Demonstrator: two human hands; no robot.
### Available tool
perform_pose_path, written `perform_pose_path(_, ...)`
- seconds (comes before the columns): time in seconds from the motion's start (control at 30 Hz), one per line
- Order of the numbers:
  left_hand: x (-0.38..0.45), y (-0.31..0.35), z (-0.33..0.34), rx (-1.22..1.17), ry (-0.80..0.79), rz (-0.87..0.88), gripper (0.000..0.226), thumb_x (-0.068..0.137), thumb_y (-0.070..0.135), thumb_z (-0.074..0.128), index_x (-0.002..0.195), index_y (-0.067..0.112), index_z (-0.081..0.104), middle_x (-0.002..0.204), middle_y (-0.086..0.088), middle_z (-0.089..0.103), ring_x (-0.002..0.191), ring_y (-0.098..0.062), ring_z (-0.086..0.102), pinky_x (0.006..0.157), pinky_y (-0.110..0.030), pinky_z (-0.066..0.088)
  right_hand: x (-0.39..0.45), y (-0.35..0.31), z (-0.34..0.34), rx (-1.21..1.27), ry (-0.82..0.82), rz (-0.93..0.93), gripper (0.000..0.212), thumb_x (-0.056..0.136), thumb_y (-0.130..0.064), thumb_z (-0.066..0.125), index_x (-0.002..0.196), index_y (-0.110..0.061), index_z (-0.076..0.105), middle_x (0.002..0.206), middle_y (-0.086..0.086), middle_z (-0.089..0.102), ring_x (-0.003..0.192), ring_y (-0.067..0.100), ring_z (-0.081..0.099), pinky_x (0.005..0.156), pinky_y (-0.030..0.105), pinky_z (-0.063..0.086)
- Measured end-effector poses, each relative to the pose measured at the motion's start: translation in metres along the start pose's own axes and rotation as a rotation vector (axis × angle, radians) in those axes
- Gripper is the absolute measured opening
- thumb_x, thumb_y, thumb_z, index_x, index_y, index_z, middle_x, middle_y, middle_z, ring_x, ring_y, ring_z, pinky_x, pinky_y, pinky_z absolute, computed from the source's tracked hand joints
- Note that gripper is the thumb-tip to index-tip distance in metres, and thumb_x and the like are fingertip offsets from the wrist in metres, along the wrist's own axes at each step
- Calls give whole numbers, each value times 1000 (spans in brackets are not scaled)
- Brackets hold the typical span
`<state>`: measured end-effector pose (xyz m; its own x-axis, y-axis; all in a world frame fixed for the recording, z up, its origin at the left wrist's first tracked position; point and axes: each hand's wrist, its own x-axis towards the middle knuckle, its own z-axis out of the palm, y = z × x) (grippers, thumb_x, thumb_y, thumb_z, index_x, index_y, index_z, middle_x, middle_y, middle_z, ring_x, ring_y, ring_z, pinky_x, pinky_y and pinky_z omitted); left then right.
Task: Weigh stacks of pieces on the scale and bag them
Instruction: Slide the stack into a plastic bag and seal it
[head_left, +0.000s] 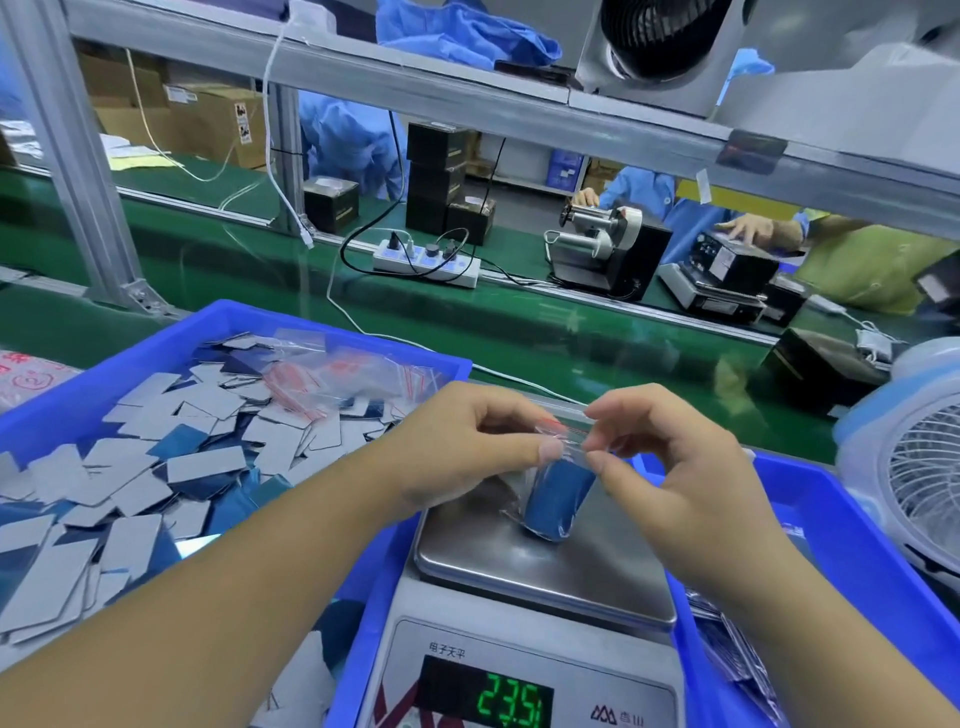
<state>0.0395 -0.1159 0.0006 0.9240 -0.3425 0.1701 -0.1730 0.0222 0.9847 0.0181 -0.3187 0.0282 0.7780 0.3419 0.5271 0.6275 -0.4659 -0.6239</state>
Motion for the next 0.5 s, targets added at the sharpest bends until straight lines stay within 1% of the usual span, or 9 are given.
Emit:
perform_pose_path(0.03, 0, 1, -1, -39, 12, -11, 9, 75, 23, 76, 83, 24, 80, 82, 1, 75, 79, -6, 67, 74, -21, 55, 0, 0, 0, 19, 1, 12, 44, 82, 4, 70, 97, -36, 62, 86, -14, 67, 83, 15, 64, 77, 25, 51)
perform_pose_path(0.07, 0, 1, -1, -66, 26, -18, 6, 75, 22, 76, 79, 25, 80, 79, 3, 74, 77, -6, 67, 73, -20, 55, 0, 1, 0, 45, 2, 25, 40, 82, -1, 70, 98, -37, 62, 87, -13, 67, 83, 15, 64, 77, 24, 51)
perform_pose_path(0.13, 0, 1, -3, -98, 42, -29, 6, 76, 19, 80, 74, 25, 79, 77, 2, 73, 76, -6, 68, 73, -21, 56, 2, 3, 0, 115, 2, 88, 36, 80, -11, 69, 100, -40, 62, 94, -13, 64, 85, 15, 62, 76, 21, 51)
perform_pose_path(0.2, 1, 1, -2, -110, 44, -39, 8, 77, 18, 82, 74, 24, 79, 79, 1, 74, 78, -7, 69, 72, -21, 56, 3, 7, 2, 189, -3, 180, 41, 84, -8, 71, 101, -45, 61, 96, -14, 62, 83, 11, 61, 75, 23, 52)
perform_pose_path(0.27, 0, 3, -2, -132, 48, -56, 5, 76, 18, 79, 74, 23, 79, 80, 0, 74, 80, -8, 70, 73, -22, 56, 3, 10, 4, 226, -13, 231, 44, 86, -2, 69, 98, -44, 62, 88, -11, 65, 80, 10, 62, 72, 23, 52)
perform_pose_path(0.33, -1, 4, -2, -150, 44, -69, 8, 79, 16, 77, 75, 22, 79, 82, -2, 74, 81, -9, 70, 74, -23, 56, 4, 10, 4, 246, -9, 247, 42, 86, 0, 69, 96, -41, 62, 81, -6, 67, 76, 11, 62, 71, 24, 50)
perform_pose_path(0.43, 0, 4, -4, -159, 52, -117, 16, 84, 6, 76, 73, 19, 78, 82, -7, 72, 81, -14, 71, 74, -25, 58, 5, 9, 4, 337, 24, 289, 39, 84, -2, 72, 93, -39, 62, 77, 1, 69, 71, 16, 61, 72, 38, 52)
perform_pose_path(0.5, 1, 5, -6, -180, 72, -146, 14, 80, 5, 77, 71, 16, 77, 79, -9, 70, 78, -18, 72, 75, -28, 59, 6, 6, 5, 407, 43, 325, 34, 76, -13, 75, 93, -38, 61, 76, 3, 70, 68, 18, 59, 70, 43, 49)
